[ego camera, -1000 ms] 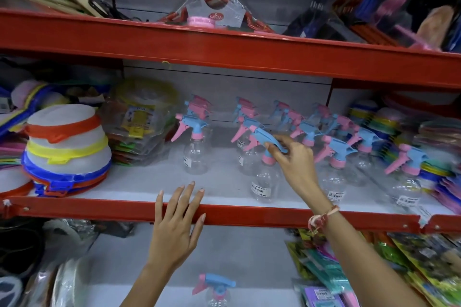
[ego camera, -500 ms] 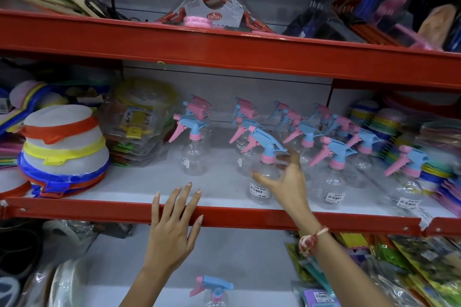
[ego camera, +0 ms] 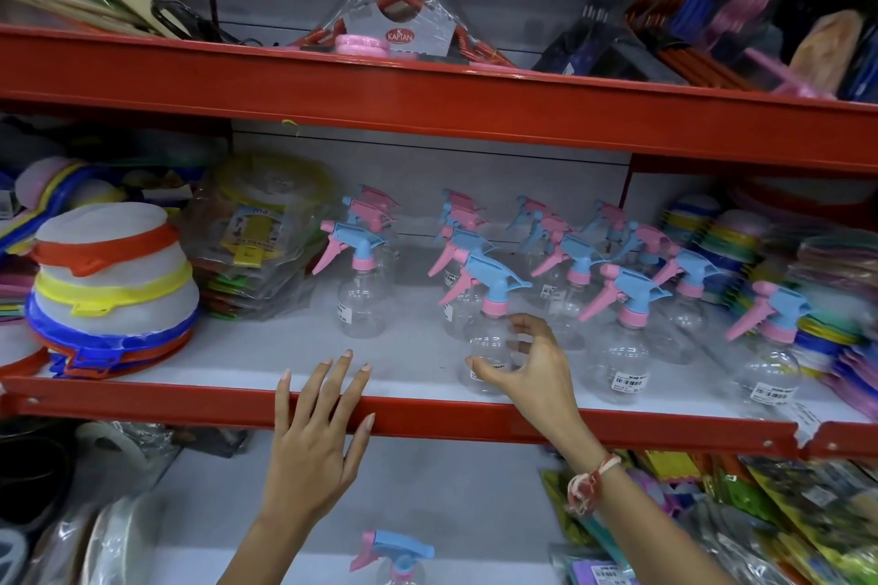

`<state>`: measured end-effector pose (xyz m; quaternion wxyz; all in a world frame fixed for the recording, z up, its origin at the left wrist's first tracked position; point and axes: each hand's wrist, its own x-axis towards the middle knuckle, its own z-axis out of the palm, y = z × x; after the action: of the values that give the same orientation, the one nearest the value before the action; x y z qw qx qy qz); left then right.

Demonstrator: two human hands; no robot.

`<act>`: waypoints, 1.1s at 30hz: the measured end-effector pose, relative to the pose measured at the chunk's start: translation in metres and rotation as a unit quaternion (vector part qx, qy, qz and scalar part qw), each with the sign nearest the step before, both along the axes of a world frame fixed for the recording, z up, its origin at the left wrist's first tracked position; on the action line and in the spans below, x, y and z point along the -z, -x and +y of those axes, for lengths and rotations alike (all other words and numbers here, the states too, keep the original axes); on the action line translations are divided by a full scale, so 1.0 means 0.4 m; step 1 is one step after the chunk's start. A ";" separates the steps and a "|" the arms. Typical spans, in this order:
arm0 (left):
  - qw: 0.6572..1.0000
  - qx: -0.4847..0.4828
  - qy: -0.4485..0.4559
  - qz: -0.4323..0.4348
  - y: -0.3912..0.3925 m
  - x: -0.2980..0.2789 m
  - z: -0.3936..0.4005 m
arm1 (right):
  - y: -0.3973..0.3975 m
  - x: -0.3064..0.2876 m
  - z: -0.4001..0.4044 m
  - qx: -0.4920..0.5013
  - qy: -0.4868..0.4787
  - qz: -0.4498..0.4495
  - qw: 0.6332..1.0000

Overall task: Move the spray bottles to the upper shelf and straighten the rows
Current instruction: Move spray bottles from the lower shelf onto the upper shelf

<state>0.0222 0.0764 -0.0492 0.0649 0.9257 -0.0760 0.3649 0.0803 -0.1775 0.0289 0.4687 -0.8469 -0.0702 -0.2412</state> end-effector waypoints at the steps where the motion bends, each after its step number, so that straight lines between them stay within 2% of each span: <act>1: 1.000 -0.002 0.000 -0.002 -0.001 0.001 -0.001 | 0.001 0.000 -0.004 -0.008 -0.002 0.003 1.000; 7: 1.000 -0.008 0.001 -0.012 -0.004 0.000 -0.006 | 0.007 -0.004 -0.008 -0.043 -0.010 0.017 0.999; 12: 1.000 -0.009 -0.013 -0.019 -0.005 0.000 -0.001 | 0.028 -0.004 0.000 -0.014 0.017 0.007 1.000; 17: 0.998 0.006 -0.046 -0.033 0.000 -0.005 0.020 | 0.093 0.007 0.053 0.032 -0.016 -0.099 0.994; 22: 0.997 -0.009 -0.047 -0.062 0.014 -0.016 0.089 | 0.168 0.026 0.145 0.068 -0.004 -0.239 0.969; 27: 0.996 -0.006 -0.061 -0.060 0.014 -0.020 0.156 | 0.225 0.100 0.229 0.002 0.051 -0.274 0.960; 30: 0.997 -0.006 -0.071 -0.031 0.014 -0.013 0.183 | 0.237 0.206 0.263 -0.045 0.140 -0.244 0.959; 31: 0.997 -0.004 -0.074 -0.024 0.015 -0.010 0.189 | 0.237 0.246 0.266 -0.062 0.168 -0.208 0.962; 33: 0.997 0.002 -0.073 -0.017 0.017 -0.010 0.194 | 0.229 0.312 0.259 -0.092 0.218 -0.062 0.970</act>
<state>0.0155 0.1541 -0.0454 -0.0033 0.9216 -0.1049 0.3737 -0.0114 -0.0740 -0.0959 0.2879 -0.9019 -0.2277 -0.2278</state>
